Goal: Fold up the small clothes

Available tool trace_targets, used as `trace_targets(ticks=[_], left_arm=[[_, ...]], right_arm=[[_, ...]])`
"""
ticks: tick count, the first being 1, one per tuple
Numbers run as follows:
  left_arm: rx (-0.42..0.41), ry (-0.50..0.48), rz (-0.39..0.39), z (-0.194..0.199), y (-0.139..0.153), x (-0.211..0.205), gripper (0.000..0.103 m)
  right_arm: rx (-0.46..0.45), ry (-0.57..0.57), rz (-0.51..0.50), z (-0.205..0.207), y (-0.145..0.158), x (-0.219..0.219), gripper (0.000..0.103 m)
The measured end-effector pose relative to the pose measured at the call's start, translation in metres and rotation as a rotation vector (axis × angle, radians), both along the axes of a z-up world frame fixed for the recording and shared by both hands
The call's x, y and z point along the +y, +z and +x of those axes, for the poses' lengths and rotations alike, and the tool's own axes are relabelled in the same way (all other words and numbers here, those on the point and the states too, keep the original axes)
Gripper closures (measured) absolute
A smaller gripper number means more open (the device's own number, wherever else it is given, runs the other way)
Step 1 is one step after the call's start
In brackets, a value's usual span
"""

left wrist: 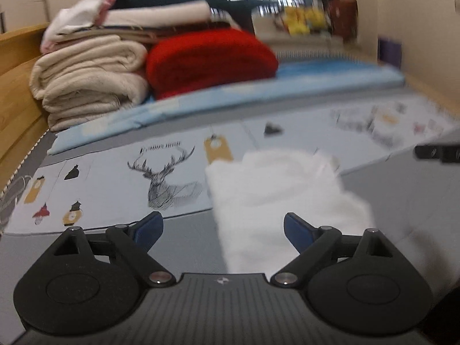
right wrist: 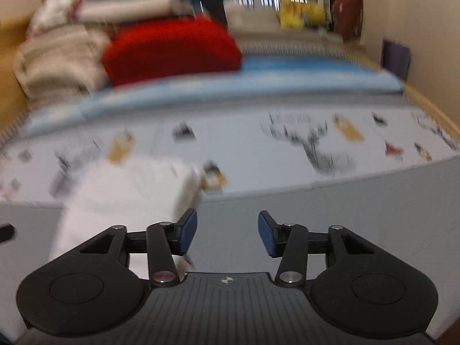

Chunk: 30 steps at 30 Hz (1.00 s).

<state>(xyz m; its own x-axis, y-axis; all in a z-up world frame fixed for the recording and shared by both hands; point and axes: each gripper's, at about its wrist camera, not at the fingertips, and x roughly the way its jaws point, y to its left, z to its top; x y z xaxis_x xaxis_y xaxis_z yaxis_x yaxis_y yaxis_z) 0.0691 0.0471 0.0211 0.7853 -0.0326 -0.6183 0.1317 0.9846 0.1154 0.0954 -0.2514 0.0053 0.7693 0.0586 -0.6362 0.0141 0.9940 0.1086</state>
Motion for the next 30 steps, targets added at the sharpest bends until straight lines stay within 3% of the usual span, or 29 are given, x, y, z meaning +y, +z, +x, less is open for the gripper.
trace_targets(ticks=[2,4,10,14,16,18,21,24,30], left_arm=[[-0.024,0.002,-0.078,-0.022,0.014,-0.005,0.001],[-0.040,-0.048,-0.125,-0.044,0.023,-0.016,0.001],[-0.126,-0.069,-0.113,-0.107,0.026,-0.036,0.001],[-0.128,0.000,-0.123,-0.129,-0.008,-0.031,0.000],[0.015,0.034,-0.101,-0.119,-0.025,-0.030,0.001],[0.020,0.073,-0.127,-0.111,-0.026,-0.026,0.000],[0.027,0.123,-0.054,-0.098,-0.034,-0.028,0.000],[0.074,0.160,-0.074,-0.090,-0.041,-0.025,0.000],[0.092,0.157,-0.083,-0.093,-0.043,-0.026,0.000]], right_arm=[[-0.078,0.022,0.047,-0.026,0.017,0.000,0.045],[-0.144,0.050,0.057,-0.052,0.028,0.005,0.038],[-0.243,0.099,0.085,-0.123,0.031,0.018,0.034],[-0.203,0.078,0.045,-0.136,0.013,0.022,0.034],[-0.210,0.075,0.009,-0.138,0.011,0.028,0.034],[-0.194,0.071,-0.040,-0.136,0.006,0.031,0.034],[-0.119,0.080,-0.008,-0.129,-0.003,0.030,0.034],[-0.090,0.089,-0.004,-0.123,-0.008,0.033,0.034],[-0.060,0.108,-0.018,-0.119,-0.013,0.043,0.033]])
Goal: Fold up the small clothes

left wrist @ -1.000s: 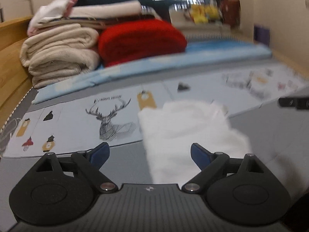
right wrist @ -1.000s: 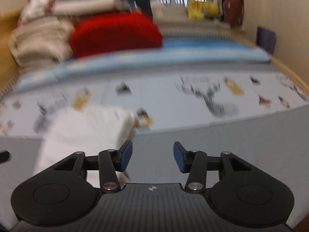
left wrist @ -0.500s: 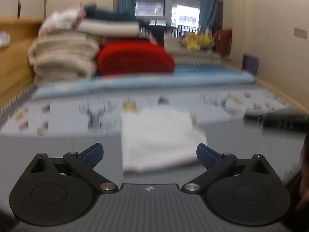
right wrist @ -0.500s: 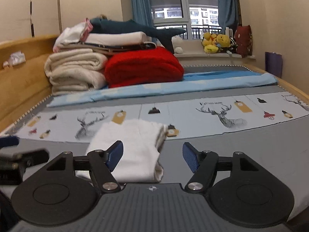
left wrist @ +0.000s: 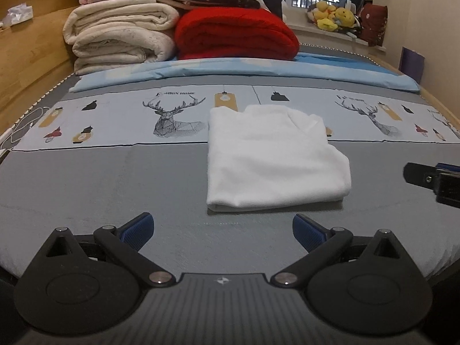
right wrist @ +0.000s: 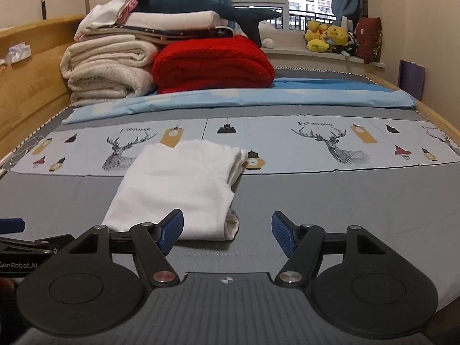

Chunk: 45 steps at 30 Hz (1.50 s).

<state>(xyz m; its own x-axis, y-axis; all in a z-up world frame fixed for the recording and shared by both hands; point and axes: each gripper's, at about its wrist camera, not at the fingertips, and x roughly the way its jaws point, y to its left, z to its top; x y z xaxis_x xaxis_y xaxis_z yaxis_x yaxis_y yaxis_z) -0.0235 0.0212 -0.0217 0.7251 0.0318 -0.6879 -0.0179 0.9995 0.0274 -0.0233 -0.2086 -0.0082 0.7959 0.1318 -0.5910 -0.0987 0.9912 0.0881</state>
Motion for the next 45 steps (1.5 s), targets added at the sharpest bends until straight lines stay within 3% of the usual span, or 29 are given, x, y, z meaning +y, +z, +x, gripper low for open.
trace_targets(ticks=[45], left_arm=[[-0.016,-0.023,-0.031,0.005,0.000,0.002,0.000]], right_arm=[[0.007,0.070,-0.016,0.009,-0.003,0.018,0.032]])
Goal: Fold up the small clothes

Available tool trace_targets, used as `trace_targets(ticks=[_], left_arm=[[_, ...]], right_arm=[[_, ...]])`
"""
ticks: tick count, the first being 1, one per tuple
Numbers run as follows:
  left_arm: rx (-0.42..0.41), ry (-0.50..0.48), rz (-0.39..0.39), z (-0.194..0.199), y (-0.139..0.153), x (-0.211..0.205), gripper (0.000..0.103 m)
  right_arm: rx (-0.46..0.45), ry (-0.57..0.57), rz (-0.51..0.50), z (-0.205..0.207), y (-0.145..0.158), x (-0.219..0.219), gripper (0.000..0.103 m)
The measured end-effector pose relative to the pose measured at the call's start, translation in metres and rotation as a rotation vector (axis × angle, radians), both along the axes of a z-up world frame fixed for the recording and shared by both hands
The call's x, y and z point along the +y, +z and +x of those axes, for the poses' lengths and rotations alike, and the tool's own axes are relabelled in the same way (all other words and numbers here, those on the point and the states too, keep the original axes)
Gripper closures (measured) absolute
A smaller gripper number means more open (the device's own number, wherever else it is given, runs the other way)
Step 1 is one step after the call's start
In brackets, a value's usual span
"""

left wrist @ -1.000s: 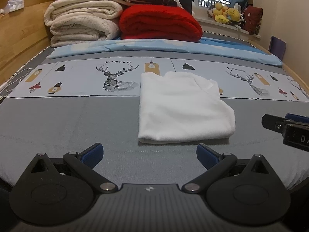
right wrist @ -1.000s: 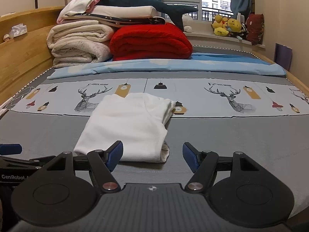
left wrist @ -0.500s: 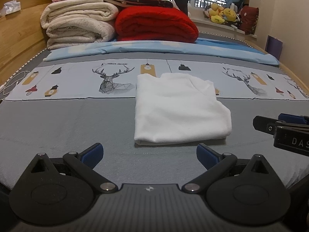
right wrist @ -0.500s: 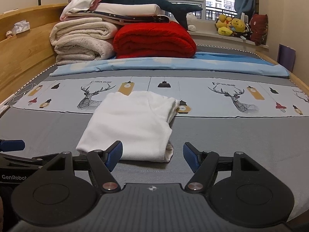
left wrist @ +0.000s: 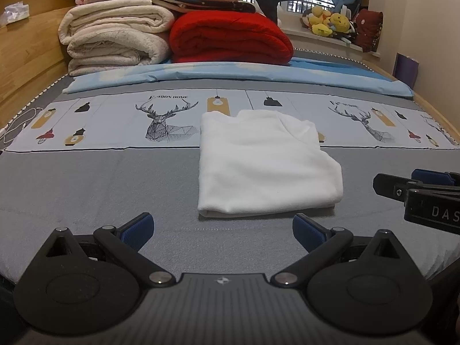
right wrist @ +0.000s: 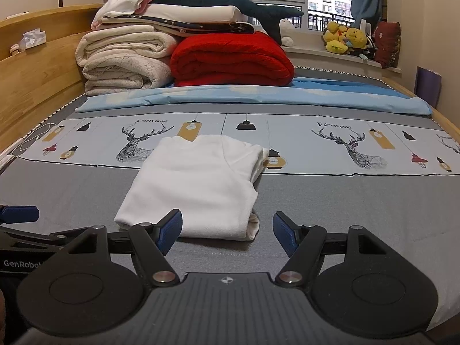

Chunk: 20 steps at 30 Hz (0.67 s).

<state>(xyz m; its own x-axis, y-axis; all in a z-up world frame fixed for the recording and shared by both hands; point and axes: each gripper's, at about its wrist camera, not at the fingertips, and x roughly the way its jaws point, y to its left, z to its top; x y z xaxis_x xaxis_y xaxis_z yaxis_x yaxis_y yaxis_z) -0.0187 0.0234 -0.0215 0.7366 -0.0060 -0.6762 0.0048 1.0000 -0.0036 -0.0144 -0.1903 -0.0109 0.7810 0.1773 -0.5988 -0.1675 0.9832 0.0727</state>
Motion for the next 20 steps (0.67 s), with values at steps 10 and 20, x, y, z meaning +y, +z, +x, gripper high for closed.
trace_targets(ticks=[10,20], left_arm=[[0.000,-0.006,0.001,-0.0003,0.0005,-0.0008,0.000],[-0.006,-0.017,0.002,-0.0001,-0.0003,-0.0015,0.000]], right_arm=[[0.000,0.000,0.000,-0.0002,0.0004,0.0003,0.032],[0.001,0.000,0.000,0.0000,0.0002,0.0006,0.032]])
